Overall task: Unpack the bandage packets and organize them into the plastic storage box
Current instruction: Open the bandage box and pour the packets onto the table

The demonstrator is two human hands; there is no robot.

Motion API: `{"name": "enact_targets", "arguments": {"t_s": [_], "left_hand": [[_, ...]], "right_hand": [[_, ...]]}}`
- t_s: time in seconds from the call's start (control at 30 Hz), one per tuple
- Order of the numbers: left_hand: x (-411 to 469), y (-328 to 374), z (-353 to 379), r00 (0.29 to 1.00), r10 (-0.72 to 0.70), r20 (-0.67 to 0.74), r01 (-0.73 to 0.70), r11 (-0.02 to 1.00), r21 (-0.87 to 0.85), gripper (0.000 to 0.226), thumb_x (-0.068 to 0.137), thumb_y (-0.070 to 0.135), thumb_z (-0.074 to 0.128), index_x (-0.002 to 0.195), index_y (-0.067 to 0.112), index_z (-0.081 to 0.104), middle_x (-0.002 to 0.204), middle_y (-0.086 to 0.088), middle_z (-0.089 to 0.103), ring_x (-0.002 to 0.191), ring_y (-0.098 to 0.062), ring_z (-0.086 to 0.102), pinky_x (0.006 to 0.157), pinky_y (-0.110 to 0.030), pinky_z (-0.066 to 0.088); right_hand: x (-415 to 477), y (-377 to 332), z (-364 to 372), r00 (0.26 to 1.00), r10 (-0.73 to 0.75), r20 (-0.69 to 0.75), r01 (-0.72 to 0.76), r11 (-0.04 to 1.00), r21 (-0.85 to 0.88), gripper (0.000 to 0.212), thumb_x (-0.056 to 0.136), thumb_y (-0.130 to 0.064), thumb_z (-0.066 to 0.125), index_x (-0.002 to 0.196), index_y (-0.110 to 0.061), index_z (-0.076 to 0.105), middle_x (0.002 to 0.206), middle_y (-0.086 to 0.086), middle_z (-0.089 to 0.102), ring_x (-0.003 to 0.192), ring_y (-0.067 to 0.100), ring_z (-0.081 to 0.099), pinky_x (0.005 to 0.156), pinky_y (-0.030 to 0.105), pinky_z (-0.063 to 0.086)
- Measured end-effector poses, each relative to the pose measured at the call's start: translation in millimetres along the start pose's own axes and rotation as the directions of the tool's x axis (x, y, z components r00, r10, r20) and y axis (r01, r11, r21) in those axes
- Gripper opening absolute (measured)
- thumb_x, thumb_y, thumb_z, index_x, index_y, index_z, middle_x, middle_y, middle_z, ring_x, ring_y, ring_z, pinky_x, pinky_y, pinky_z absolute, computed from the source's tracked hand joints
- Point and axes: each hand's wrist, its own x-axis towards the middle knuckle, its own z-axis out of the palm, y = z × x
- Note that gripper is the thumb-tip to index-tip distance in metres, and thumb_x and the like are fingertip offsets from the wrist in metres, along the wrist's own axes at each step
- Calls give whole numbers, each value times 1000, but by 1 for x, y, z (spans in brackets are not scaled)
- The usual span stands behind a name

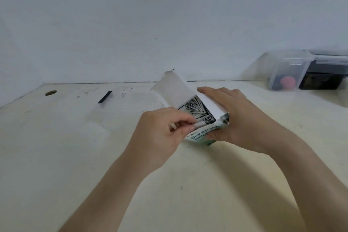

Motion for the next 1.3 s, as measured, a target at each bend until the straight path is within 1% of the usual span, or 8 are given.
{"name": "enact_targets", "arguments": {"t_s": [0.27, 0.43, 0.6, 0.83, 0.93, 1.03, 1.17, 1.3], "left_hand": [[-1, 2, 2, 981, 192, -32, -179, 957, 229, 2, 76, 18, 72, 75, 18, 70, 72, 10, 64, 71, -5, 57, 68, -24, 47], [2, 7, -11, 967, -138, -216, 92, 973, -211, 24, 79, -4, 71, 72, 18, 65, 70, 11, 71, 64, -2, 67, 66, -12, 51], [11, 2, -46, 894, -285, -345, 163, 926, -340, 22, 82, -5, 69, 77, 16, 64, 70, 2, 75, 67, -15, 73, 66, -27, 59], [6, -14, -61, 835, -526, 160, 522, 850, 69, 32, 89, 2, 60, 103, 31, 63, 76, 3, 76, 71, -22, 71, 64, -24, 57], [5, -15, -50, 908, -419, 20, 376, 834, 403, 29, 88, 16, 55, 103, 41, 60, 75, 15, 73, 58, -15, 64, 58, -26, 52], [4, -9, -50, 963, -87, -256, 232, 749, 620, 22, 90, 23, 52, 102, 34, 67, 65, 10, 68, 62, -18, 64, 62, -31, 52], [4, 6, -42, 892, 226, -392, -84, 934, 347, 17, 88, 8, 62, 96, 16, 74, 76, 11, 64, 64, -8, 59, 61, -15, 48], [3, 15, -21, 967, 156, -199, -120, 976, 180, 20, 87, 26, 65, 106, 21, 72, 88, 14, 63, 76, -1, 57, 67, -8, 41]], "right_hand": [[1, 2, 4, 1000, -21, -13, 22, 999, 44, 92, 69, -20, 84, 144, -40, 33, 120, -22, 42, 109, 5, 30, 85, 15, 29], [4, 14, 2, 976, 67, -207, -56, 997, 61, 82, 62, -17, 87, 132, -30, 46, 118, -12, 46, 108, 9, 43, 83, 18, 30], [6, 15, 11, 932, 123, -341, -97, 991, 90, 78, 62, -16, 86, 127, -27, 45, 114, -9, 41, 99, 7, 42, 76, 21, 31], [9, 12, 14, 812, 146, -565, -107, 989, 102, 79, 63, -20, 87, 129, -15, 46, 116, -8, 38, 114, 18, 44, 80, 19, 33], [8, 6, 16, 817, 91, -569, -13, 990, 138, 80, 61, -14, 88, 129, -13, 45, 114, -8, 38, 103, 2, 38, 81, 1, 29], [8, -3, 20, 845, 39, -533, 51, 987, 153, 80, 62, -14, 88, 128, -16, 44, 115, -8, 39, 100, -2, 37, 86, -2, 29], [10, -17, 32, 863, -103, -495, 114, 993, -7, 81, 61, -19, 88, 128, -24, 43, 121, -2, 47, 110, 23, 50, 87, 43, 47], [10, -25, 44, 847, -164, -506, 112, 985, -132, 76, 62, -15, 83, 126, -24, 43, 122, 1, 48, 107, 26, 51, 77, 42, 46]]}}
